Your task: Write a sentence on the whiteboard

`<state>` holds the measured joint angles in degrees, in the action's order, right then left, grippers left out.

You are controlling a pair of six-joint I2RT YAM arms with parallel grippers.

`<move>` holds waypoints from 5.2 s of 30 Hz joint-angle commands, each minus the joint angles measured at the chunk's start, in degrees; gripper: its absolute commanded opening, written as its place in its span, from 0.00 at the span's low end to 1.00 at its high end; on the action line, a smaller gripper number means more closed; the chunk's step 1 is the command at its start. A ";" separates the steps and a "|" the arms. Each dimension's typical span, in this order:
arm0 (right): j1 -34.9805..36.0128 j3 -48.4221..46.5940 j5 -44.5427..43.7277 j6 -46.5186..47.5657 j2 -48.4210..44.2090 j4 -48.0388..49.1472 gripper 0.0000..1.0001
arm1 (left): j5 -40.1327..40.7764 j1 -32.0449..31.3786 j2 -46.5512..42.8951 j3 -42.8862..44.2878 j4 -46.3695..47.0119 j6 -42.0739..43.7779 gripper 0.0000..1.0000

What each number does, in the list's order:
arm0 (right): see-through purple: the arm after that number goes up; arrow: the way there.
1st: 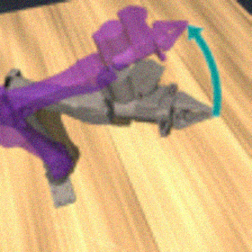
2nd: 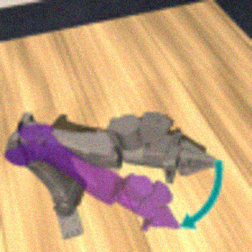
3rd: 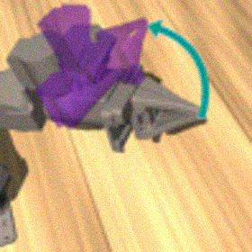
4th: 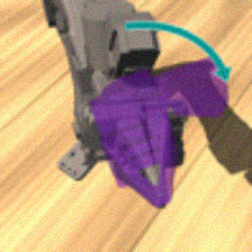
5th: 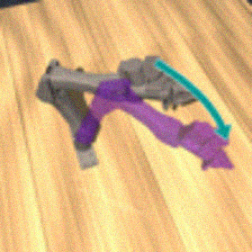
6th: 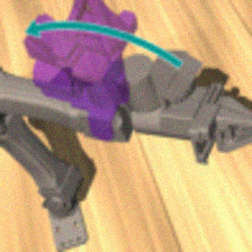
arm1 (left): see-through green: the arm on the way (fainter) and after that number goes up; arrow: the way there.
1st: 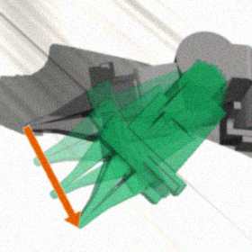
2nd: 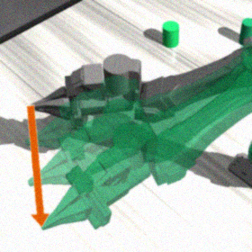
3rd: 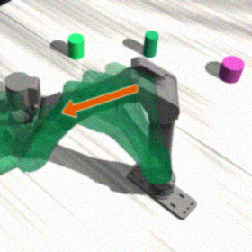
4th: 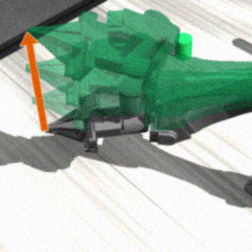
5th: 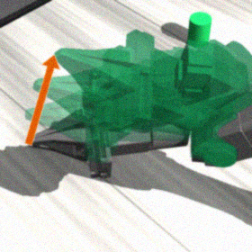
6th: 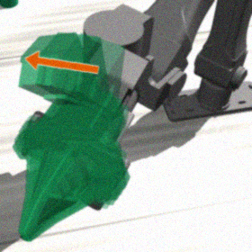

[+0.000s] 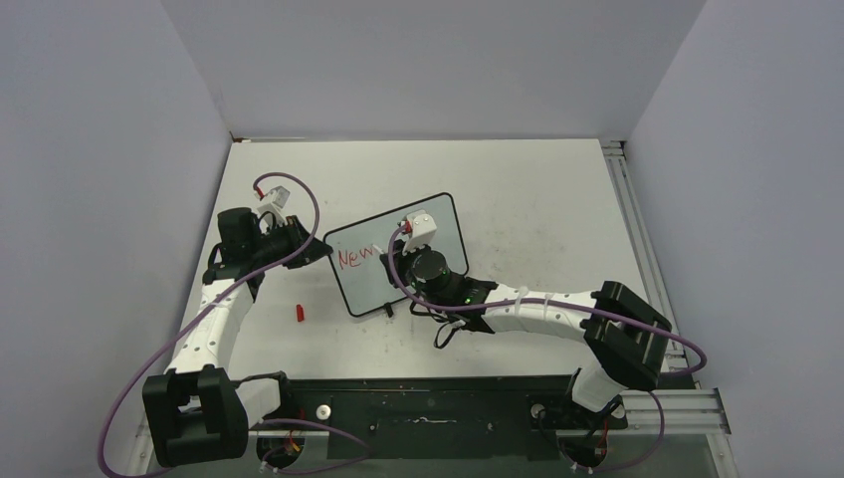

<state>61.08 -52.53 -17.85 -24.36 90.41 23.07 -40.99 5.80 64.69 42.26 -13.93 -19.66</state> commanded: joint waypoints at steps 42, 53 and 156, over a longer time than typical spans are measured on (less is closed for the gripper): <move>-2.98 -0.99 -0.74 3.05 -2.02 4.52 0.05 | -0.53 0.17 -0.78 1.42 0.83 0.52 0.10; -2.95 2.13 -1.64 1.64 -2.30 3.37 0.05 | -0.50 0.13 -0.90 1.38 0.76 0.50 0.10; 0.22 8.21 -5.89 -4.35 -4.42 1.31 0.05 | -0.57 -0.34 -1.45 1.33 0.73 0.59 0.10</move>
<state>60.53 -45.36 -23.14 -27.57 86.48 23.53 -40.88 5.72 64.40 42.26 -14.11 -19.25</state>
